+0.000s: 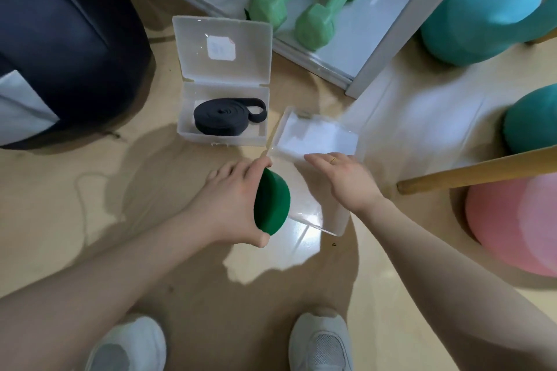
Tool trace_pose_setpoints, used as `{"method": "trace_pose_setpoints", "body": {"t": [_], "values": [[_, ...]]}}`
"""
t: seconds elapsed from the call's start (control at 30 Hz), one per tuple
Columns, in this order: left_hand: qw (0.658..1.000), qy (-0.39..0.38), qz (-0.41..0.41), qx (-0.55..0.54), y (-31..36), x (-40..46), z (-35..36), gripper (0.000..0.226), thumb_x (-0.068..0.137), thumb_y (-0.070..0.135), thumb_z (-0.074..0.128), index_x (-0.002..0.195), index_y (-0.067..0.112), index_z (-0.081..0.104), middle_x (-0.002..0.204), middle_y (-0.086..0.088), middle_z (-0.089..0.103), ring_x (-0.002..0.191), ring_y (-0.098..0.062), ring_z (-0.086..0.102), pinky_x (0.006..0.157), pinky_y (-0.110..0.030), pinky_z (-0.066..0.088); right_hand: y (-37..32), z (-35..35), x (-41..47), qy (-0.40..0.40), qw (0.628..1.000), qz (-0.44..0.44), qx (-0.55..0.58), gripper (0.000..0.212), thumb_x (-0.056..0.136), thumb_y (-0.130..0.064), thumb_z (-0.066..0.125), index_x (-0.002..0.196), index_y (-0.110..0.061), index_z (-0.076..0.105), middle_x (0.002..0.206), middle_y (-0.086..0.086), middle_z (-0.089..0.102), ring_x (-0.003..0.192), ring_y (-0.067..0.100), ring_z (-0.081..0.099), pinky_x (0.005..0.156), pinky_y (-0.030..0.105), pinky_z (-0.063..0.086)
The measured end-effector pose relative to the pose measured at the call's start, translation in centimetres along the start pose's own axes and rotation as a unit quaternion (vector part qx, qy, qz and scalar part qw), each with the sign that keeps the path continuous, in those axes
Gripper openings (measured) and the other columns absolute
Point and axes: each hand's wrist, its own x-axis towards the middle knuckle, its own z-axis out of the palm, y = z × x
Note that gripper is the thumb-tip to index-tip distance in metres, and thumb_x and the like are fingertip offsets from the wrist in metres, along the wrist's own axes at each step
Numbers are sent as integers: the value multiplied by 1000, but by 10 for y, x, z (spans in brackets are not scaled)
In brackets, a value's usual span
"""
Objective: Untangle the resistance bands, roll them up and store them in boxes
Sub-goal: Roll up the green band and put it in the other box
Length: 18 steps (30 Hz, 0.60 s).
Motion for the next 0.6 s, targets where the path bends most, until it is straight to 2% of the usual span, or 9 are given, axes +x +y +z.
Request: {"method": "trace_pose_setpoints", "body": {"t": [0.07, 0.13, 0.2, 0.23, 0.27, 0.33, 0.4, 0.5, 0.6], "values": [[999, 5, 26, 32, 6, 4, -6, 107, 52, 48, 72, 136, 29, 8, 140, 4, 26, 127, -23, 28, 100, -33, 24, -11, 3, 1, 83, 995, 36, 41, 38, 87, -7, 40, 119, -13, 60, 130, 13, 56, 114, 35, 54, 86, 43, 46], [997, 8, 50, 59, 14, 13, -7, 106, 52, 49, 72, 135, 30, 9, 139, 1, 27, 125, -26, 29, 99, -35, 25, -30, -7, -6, 152, 953, 147, 218, 22, 93, -19, 50, 110, -14, 63, 120, 8, 59, 104, 27, 57, 85, 36, 45], [995, 6, 72, 75, 23, 24, -2, 107, 53, 49, 71, 137, 31, 8, 138, -2, 27, 124, -29, 29, 99, -37, 26, -51, -23, -19, 96, 848, 241, 462, 23, 95, -31, 47, 104, -17, 62, 99, 2, 64, 85, 18, 60, 73, 26, 47], [994, 4, 81, 80, 28, 28, 2, 106, 54, 50, 71, 138, 31, 9, 137, -4, 29, 123, -30, 30, 99, -37, 26, -57, -25, -26, 58, 800, 258, 538, 23, 93, -33, 48, 105, -18, 60, 93, 1, 64, 79, 17, 61, 64, 23, 47], [993, 5, 89, 81, 32, 33, 6, 104, 55, 50, 70, 138, 32, 10, 135, -4, 31, 121, -31, 31, 99, -38, 26, -60, -26, -33, 36, 770, 260, 582, 23, 91, -33, 53, 108, -19, 57, 95, 2, 63, 78, 17, 61, 59, 21, 47], [992, 11, 103, 75, 38, 41, 15, 99, 55, 51, 69, 137, 34, 15, 131, -4, 33, 119, -31, 33, 99, -39, 26, -59, -22, -44, 22, 738, 269, 619, 27, 88, -25, 60, 113, -20, 52, 105, 6, 58, 81, 17, 62, 55, 24, 52], [991, 19, 118, 64, 40, 46, 24, 98, 56, 55, 68, 138, 38, 17, 137, -5, 29, 122, -31, 31, 101, -39, 24, -54, -17, -48, 27, 715, 295, 633, 26, 88, -16, 61, 111, -22, 52, 108, 10, 55, 80, 17, 61, 62, 34, 56], [991, 17, 127, 49, 34, 51, 28, 110, 55, 69, 66, 145, 33, 13, 149, -1, 21, 133, -25, 22, 106, -38, 14, -49, -11, -53, 41, 671, 316, 670, 19, 89, -11, 58, 106, -20, 53, 104, 14, 56, 80, 23, 62, 64, 36, 55], [989, -6, 134, 66, 25, 57, 24, 123, 47, 80, 63, 146, 27, 12, 146, 4, 25, 136, -19, 16, 109, -37, 8, -51, -5, -53, 53, 641, 325, 694, 20, 90, -11, 56, 110, -15, 53, 104, 17, 60, 82, 27, 64, 68, 39, 55]]}}
